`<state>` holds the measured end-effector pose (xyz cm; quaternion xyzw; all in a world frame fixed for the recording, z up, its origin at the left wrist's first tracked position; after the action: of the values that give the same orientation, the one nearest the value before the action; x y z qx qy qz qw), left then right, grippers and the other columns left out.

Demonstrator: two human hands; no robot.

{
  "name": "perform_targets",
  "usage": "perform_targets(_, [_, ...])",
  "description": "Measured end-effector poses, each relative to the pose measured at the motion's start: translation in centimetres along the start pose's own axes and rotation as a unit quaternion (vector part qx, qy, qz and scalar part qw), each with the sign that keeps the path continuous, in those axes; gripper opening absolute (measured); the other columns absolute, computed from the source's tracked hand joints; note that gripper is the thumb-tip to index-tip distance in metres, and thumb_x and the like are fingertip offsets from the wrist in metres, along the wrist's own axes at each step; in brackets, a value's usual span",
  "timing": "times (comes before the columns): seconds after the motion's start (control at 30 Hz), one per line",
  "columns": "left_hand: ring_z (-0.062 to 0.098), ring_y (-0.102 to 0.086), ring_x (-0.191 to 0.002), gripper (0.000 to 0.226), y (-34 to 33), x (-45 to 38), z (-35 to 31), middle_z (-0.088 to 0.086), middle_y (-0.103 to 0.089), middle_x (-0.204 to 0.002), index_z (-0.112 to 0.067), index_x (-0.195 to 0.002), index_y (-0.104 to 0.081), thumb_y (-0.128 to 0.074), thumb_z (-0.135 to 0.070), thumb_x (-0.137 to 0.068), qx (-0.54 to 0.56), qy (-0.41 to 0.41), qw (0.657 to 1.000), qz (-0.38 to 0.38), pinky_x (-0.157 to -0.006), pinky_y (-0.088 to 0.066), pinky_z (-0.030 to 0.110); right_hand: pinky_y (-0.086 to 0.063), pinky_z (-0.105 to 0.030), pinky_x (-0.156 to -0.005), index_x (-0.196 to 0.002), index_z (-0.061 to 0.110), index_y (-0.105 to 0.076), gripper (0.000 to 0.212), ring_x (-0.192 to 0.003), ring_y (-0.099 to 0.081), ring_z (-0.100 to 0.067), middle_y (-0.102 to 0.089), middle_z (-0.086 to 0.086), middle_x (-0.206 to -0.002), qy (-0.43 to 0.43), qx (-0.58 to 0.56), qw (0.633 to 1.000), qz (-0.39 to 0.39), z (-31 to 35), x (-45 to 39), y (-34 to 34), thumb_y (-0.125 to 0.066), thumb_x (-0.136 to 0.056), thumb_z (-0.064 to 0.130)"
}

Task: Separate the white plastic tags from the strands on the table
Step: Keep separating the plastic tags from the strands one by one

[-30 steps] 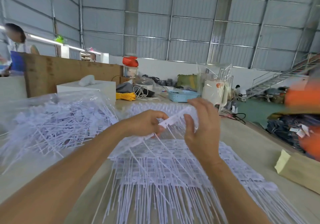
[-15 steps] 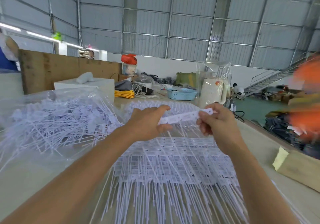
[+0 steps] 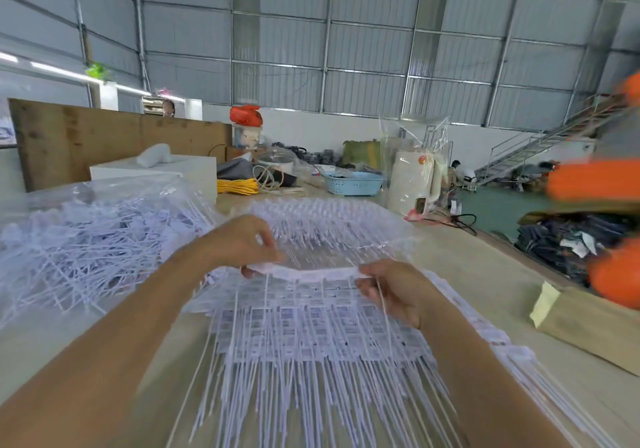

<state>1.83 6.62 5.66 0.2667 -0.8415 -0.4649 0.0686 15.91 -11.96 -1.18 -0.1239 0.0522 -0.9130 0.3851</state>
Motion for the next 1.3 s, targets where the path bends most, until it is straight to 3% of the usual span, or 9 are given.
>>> perform_targets(0.07, [0.014,-0.057,-0.089,0.016,-1.8,-0.3,-0.5,-0.008,-0.055,-0.091,-0.022,-0.086,-0.06,-0.062,-0.037,-0.089,-0.169,-0.029,0.985,-0.012,-0.087,-0.047,0.036,-0.045,-0.017,-0.037,-0.08,0.0,-0.056,0.009,-0.041,-0.056,-0.011,-0.061,-0.01,-0.052,0.022,0.065,0.998,0.001,-0.6,-0.2,-0.3,-0.057,-0.089,0.001])
perform_targets(0.13, [0.015,-0.055,-0.092,0.026,-4.0,-0.4,-2.4,-0.005,-0.06,-0.092,-0.021,-0.086,-0.06,-0.049,-0.042,-0.095,-0.169,-0.092,0.981,-0.013,-0.095,-0.042,0.043,-0.051,-0.022,-0.045,-0.076,0.001,-0.055,0.013,-0.048,-0.061,-0.015,-0.061,-0.011,-0.054,0.05,0.061,0.997,0.015,-0.3,0.0,-0.9,-0.058,-0.088,-0.003])
perform_targets(0.33, [0.006,-0.043,-0.051,0.049,-9.4,-0.3,-5.0,-0.001,-0.039,-0.05,-0.026,-0.052,-0.046,-0.042,-0.043,-0.098,0.006,-0.126,0.992,0.025,-0.055,-0.033,0.025,-0.053,-0.025,-0.049,-0.081,0.005,-0.057,0.014,-0.049,-0.06,-0.013,-0.06,-0.008,-0.059,0.149,0.194,0.969,0.037,1.6,1.6,-2.2,-0.052,-0.094,0.003])
perform_targets(0.53, [0.017,-0.045,-0.054,0.047,-8.5,0.2,-4.9,-0.004,-0.045,-0.054,-0.024,-0.054,-0.042,-0.043,-0.04,-0.099,0.032,-0.151,0.986,-0.06,-0.061,-0.036,0.033,-0.046,-0.019,-0.046,-0.095,0.009,-0.061,0.018,-0.057,-0.055,-0.007,-0.057,0.004,-0.079,0.228,0.449,0.862,0.055,2.4,2.5,-3.3,-0.045,-0.099,0.017])
perform_targets(0.83, [0.013,-0.038,-0.048,0.048,-8.7,0.7,-5.2,-0.002,-0.04,-0.052,-0.023,-0.053,-0.042,-0.042,-0.034,-0.1,0.036,-0.128,0.99,-0.044,-0.055,-0.029,0.029,-0.039,-0.018,-0.059,-0.087,0.004,-0.071,0.013,-0.058,-0.05,-0.007,-0.063,0.0,-0.069,0.344,0.525,0.778,0.035,3.2,2.4,-4.1,-0.067,-0.085,0.017])
perform_targets(0.97, [0.007,-0.034,-0.038,0.044,-8.2,0.4,-4.2,-0.007,-0.039,-0.042,-0.017,-0.057,-0.043,-0.046,-0.027,-0.1,0.307,-0.058,0.95,0.02,-0.045,-0.031,0.02,-0.042,-0.013,-0.064,-0.074,0.005,-0.07,0.011,-0.063,-0.055,-0.003,-0.064,0.002,-0.067,0.432,0.446,0.784,-0.025,5.5,4.1,-3.8,-0.068,-0.083,0.01])
perform_targets(1.1, [0.004,-0.039,-0.038,0.045,-7.3,0.3,-2.8,-0.011,-0.041,-0.043,-0.017,-0.058,-0.039,-0.044,-0.036,-0.099,0.274,-0.073,0.959,0.003,-0.048,-0.035,0.017,-0.049,-0.019,-0.06,-0.076,0.009,-0.063,0.021,-0.053,-0.052,0.003,-0.057,0.003,-0.063,0.453,0.189,0.855,-0.168,8.4,5.3,2.6,-0.055,-0.091,0.022])
perform_targets(1.2, [-0.002,-0.045,-0.041,0.044,-8.0,0.3,-3.3,-0.009,-0.049,-0.052,-0.017,-0.063,-0.048,-0.038,-0.037,-0.1,0.24,-0.098,0.966,0.006,-0.048,-0.038,0.012,-0.045,-0.019,-0.047,-0.079,0.011,-0.056,0.022,-0.045,-0.047,-0.006,-0.048,-0.001,-0.066,0.331,-0.111,0.927,-0.137,6.9,3.8,5.7,-0.048,-0.097,0.02])
perform_targets(1.3, [0.012,-0.051,-0.066,0.035,-8.8,-0.1,-3.2,-0.001,-0.055,-0.073,-0.021,-0.072,-0.059,-0.038,-0.016,-0.1,0.236,-0.076,0.968,0.041,-0.061,-0.039,0.025,-0.027,-0.013,-0.035,-0.084,0.008,-0.051,0.019,-0.042,-0.03,-0.004,-0.037,0.002,-0.063,0.258,-0.168,0.951,-0.032,6.1,2.6,4.2,-0.042,-0.099,0.016])
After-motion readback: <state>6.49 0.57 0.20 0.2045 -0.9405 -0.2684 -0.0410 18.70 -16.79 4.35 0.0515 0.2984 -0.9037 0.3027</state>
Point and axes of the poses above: each hand's wrist, its own x-axis away from the middle knuckle, its own y-axis out of the back of the hand, z = x × y, the point moved 7 cm from there along -x, towards the middle knuckle
